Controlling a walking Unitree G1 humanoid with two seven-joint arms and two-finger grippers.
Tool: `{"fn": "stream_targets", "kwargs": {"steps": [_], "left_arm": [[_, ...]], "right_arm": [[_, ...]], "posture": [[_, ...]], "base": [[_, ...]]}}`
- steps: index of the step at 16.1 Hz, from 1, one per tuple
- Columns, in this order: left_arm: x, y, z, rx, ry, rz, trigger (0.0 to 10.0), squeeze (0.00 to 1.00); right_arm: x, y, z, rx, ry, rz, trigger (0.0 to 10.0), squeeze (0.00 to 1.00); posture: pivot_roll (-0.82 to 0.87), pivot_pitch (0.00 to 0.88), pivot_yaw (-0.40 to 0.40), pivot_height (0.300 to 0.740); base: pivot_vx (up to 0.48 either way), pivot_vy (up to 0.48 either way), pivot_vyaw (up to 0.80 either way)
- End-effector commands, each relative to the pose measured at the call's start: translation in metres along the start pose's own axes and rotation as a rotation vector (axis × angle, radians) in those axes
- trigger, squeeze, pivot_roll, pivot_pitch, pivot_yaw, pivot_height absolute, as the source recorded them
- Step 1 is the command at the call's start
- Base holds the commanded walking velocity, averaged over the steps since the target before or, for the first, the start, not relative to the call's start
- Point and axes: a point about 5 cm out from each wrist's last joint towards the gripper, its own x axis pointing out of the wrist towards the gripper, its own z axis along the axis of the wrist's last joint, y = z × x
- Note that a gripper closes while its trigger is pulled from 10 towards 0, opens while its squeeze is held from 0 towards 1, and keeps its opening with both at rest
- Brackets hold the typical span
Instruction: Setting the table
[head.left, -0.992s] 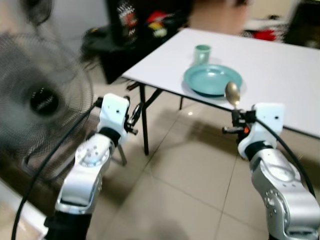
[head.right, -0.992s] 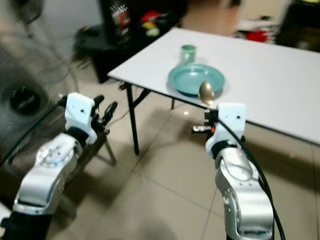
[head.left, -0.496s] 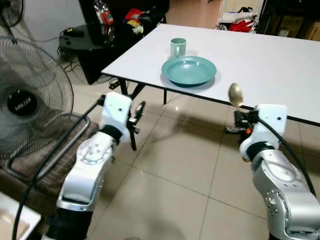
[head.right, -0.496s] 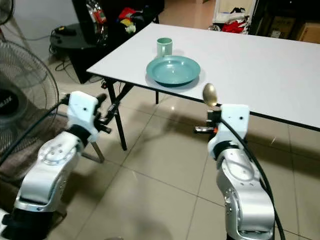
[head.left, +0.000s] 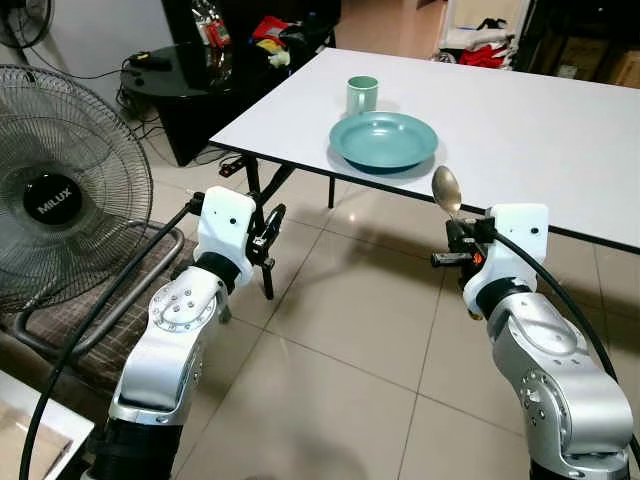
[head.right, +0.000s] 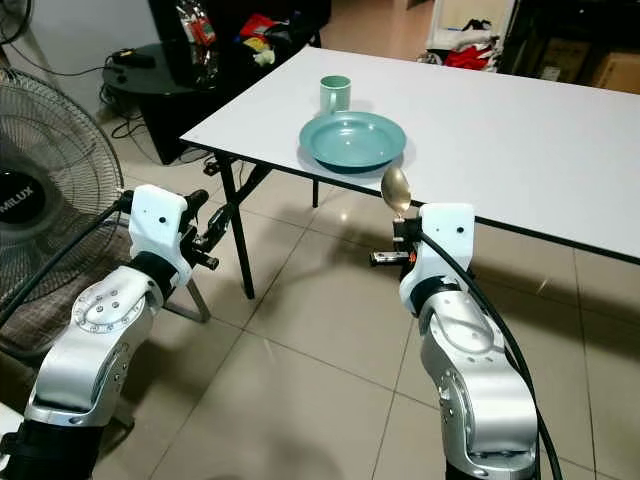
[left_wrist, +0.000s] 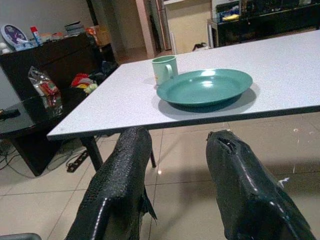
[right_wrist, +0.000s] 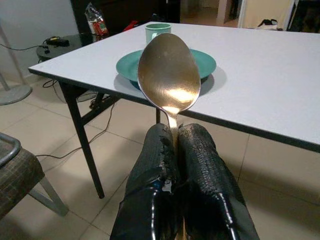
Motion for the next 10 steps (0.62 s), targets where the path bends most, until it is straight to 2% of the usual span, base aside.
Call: {"fn": "stream_targets", "kwargs": {"steps": [1, 10], "left_arm": [[-0.0007, 0.0035, -0.0003, 0.005, 0.009, 0.008, 10.0, 0.00], [-0.0009, 0.0080, -0.0011, 0.001, 0.009, 0.027, 10.0, 0.00]], "right_arm": [[0.0022, 0.0016, 0.0013, 0.005, 0.009, 0.021, 10.0, 0.00], [0.0050, 0.0015, 0.0035, -0.021, -0.009, 0.021, 10.0, 0.00]], "posture": [[0.00, 0.000, 0.063, 0.740], [0.00, 0.000, 0.060, 0.740]], "base": [[0.255, 0.000, 0.00], [0.273, 0.000, 0.00]]}}
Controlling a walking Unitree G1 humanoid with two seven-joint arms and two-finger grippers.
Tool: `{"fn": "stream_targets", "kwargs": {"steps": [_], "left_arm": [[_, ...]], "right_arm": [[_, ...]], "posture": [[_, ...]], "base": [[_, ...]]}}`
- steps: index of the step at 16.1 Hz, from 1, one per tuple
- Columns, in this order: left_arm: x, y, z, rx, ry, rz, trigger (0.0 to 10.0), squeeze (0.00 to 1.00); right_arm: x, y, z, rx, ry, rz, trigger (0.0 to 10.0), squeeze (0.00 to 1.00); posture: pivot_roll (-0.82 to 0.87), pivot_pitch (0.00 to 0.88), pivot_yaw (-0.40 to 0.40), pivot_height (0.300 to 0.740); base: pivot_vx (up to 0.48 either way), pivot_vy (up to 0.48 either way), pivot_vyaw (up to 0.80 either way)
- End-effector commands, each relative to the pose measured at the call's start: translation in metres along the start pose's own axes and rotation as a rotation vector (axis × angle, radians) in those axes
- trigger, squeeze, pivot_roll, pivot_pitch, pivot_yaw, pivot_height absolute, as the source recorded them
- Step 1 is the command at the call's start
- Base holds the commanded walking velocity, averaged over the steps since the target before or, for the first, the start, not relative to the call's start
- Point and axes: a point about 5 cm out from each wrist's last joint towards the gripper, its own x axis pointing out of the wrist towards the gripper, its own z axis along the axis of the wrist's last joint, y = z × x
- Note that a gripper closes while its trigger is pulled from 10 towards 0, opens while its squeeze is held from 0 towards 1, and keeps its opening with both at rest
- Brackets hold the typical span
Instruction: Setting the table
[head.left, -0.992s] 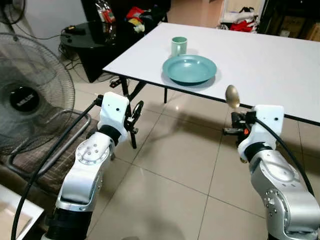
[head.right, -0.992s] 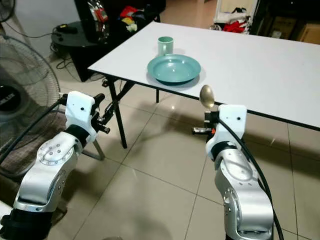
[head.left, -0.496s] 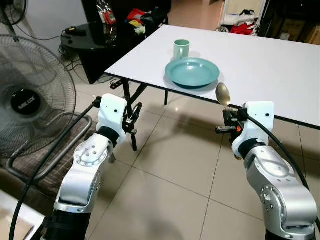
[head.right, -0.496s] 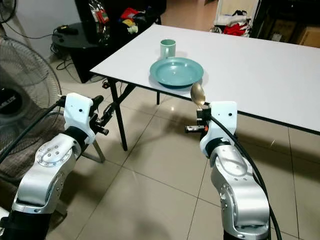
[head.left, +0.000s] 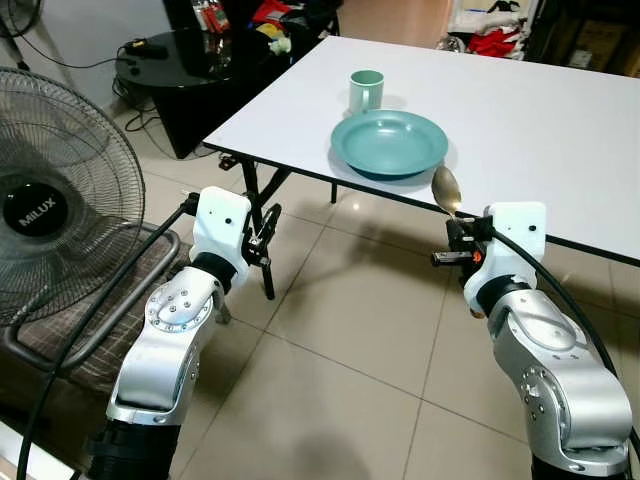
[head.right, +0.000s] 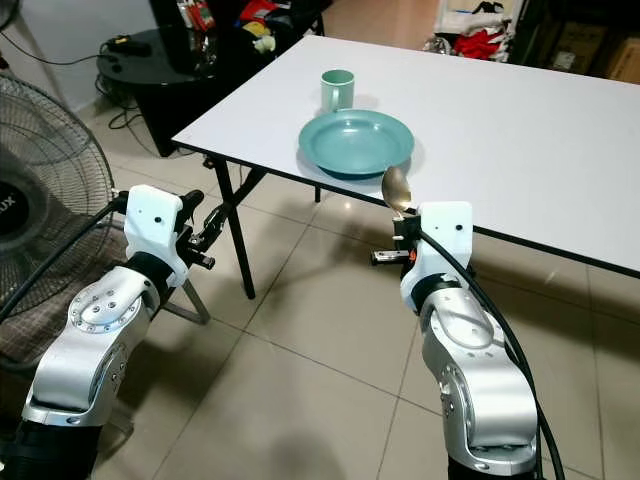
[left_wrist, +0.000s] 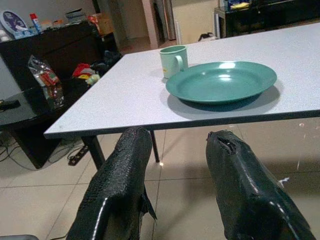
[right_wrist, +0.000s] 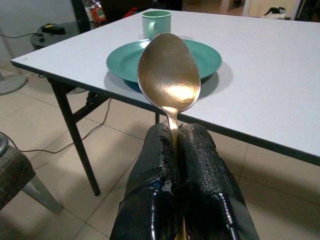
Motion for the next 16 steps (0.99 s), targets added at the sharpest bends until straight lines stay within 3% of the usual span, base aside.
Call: {"fn": "stream_targets", "kwargs": {"steps": [1, 16], "left_arm": [[-0.0002, 0.0044, -0.0008, 0.005, 0.008, 0.012, 10.0, 0.00], [-0.0010, 0.0056, -0.0026, 0.001, 0.014, 0.012, 10.0, 0.00]], "right_arm": [[0.0015, 0.0030, 0.0047, -0.001, -0.022, 0.021, 10.0, 0.00], [0.0046, 0.0086, 0.0025, -0.001, -0.014, 0.068, 10.0, 0.00]], "posture": [[0.00, 0.000, 0.059, 0.740], [0.00, 0.000, 0.059, 0.740]], "base": [[0.285, 0.000, 0.00], [0.297, 0.000, 0.00]]}}
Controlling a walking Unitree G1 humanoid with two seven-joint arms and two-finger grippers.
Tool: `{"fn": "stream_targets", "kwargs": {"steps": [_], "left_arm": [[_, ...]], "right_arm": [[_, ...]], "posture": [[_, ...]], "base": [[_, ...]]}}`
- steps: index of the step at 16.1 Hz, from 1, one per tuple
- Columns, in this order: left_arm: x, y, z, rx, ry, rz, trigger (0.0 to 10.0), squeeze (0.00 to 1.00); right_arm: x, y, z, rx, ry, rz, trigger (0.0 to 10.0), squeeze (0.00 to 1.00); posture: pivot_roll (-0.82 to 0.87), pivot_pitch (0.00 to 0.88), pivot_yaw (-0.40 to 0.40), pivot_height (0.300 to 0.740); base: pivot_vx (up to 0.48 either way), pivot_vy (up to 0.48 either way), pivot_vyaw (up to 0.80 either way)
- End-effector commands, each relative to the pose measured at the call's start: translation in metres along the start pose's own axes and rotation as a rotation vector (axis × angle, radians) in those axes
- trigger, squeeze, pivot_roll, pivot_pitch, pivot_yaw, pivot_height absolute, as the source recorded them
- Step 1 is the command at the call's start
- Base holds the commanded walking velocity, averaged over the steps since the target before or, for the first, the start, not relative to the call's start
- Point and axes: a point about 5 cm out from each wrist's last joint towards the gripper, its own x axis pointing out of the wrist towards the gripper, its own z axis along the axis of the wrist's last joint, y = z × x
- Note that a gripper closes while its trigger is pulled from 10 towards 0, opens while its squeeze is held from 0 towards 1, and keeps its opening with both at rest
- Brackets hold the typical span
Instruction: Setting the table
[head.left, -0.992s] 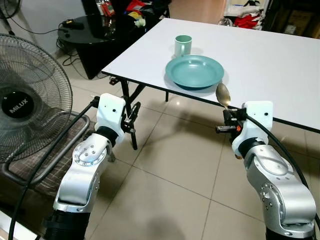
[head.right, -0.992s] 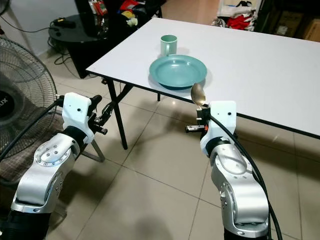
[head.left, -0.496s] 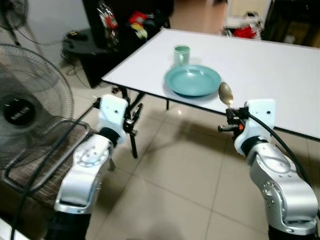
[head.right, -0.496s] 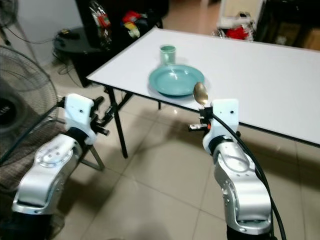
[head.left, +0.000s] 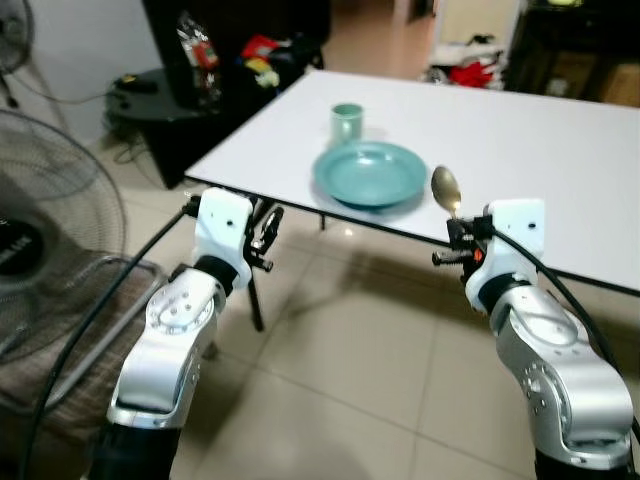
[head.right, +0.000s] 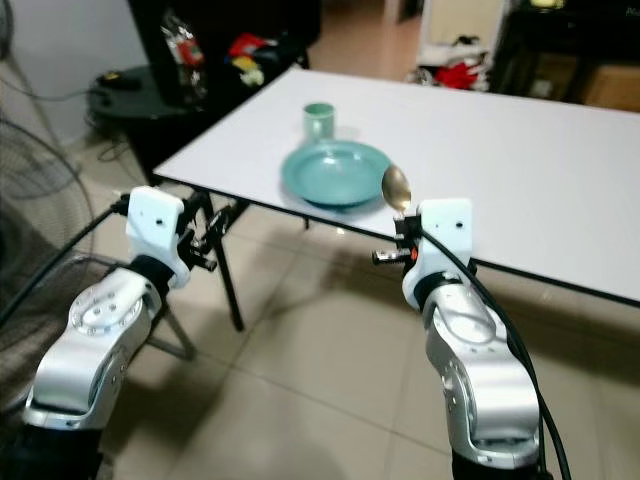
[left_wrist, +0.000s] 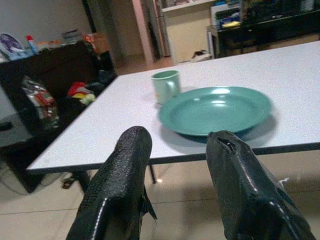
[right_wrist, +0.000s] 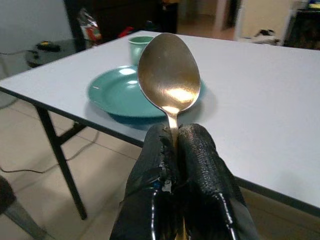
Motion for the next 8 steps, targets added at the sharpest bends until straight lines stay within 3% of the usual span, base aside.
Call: {"fn": "stream_targets", "kwargs": {"steps": [1, 8], "left_arm": [[0.0035, 0.0040, 0.0040, 0.007, -0.006, -0.004, 10.0, 0.00], [0.0065, -0.0014, 0.0020, -0.010, -0.008, -0.033, 10.0, 0.00]], "right_arm": [[0.0013, 0.0047, 0.0068, 0.020, -0.028, 0.021, 10.0, 0.00], [0.0017, 0.0031, 0.0084, 0.039, -0.031, -0.007, 10.0, 0.00]], "posture": [[0.01, 0.000, 0.054, 0.740], [-0.03, 0.000, 0.082, 0.740]], "base": [[0.300, 0.000, 0.00], [0.298, 0.000, 0.00]]}}
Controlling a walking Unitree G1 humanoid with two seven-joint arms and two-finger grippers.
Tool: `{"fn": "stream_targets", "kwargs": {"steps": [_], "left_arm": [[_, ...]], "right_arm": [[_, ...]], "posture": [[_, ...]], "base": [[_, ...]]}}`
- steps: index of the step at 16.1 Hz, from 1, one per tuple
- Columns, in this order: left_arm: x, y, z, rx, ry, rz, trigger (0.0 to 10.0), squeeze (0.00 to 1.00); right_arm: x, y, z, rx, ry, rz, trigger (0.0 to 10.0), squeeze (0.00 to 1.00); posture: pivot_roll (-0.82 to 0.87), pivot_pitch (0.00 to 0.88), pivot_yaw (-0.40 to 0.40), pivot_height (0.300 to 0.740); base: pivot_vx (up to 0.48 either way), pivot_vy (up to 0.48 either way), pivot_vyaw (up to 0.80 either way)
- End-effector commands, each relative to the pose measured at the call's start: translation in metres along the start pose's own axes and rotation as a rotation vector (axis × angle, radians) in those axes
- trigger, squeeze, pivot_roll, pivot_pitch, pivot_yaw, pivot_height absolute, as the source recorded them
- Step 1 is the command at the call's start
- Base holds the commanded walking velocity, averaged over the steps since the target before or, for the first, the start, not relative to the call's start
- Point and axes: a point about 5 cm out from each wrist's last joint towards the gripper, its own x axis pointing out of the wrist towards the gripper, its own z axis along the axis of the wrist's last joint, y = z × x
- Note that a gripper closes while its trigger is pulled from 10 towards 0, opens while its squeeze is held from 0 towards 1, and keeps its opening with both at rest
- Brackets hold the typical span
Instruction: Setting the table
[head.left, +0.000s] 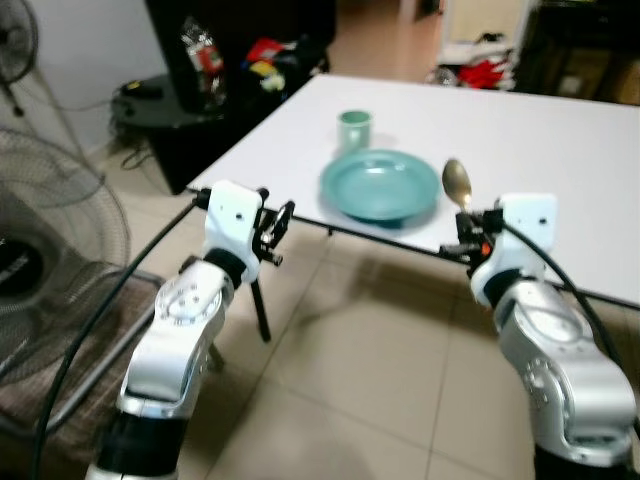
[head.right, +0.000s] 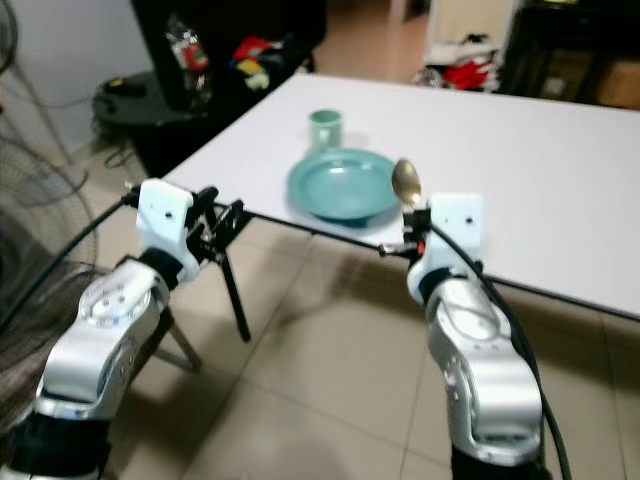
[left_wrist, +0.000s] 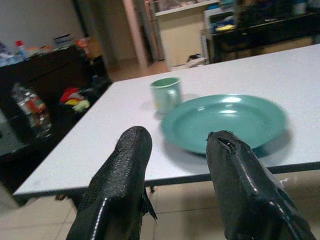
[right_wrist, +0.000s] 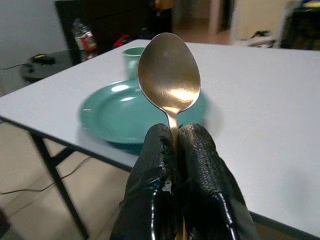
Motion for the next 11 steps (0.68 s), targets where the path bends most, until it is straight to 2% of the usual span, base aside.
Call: {"fn": "stream_targets", "kwargs": {"steps": [1, 11], "left_arm": [[-0.0015, 0.0018, -0.0026, 0.009, 0.015, -0.004, 10.0, 0.00], [-0.0028, 0.0010, -0.0039, 0.011, 0.018, -0.019, 10.0, 0.00]], "right_arm": [[-0.0004, 0.0055, 0.0025, 0.000, -0.002, 0.026, 10.0, 0.00], [-0.0045, 0.0043, -0.0023, 0.013, 0.016, 0.014, 10.0, 0.00]], "posture": [[-0.03, 0.000, 0.083, 0.740], [-0.03, 0.000, 0.096, 0.740]], "base": [[0.296, 0.000, 0.00], [0.295, 0.000, 0.00]]}}
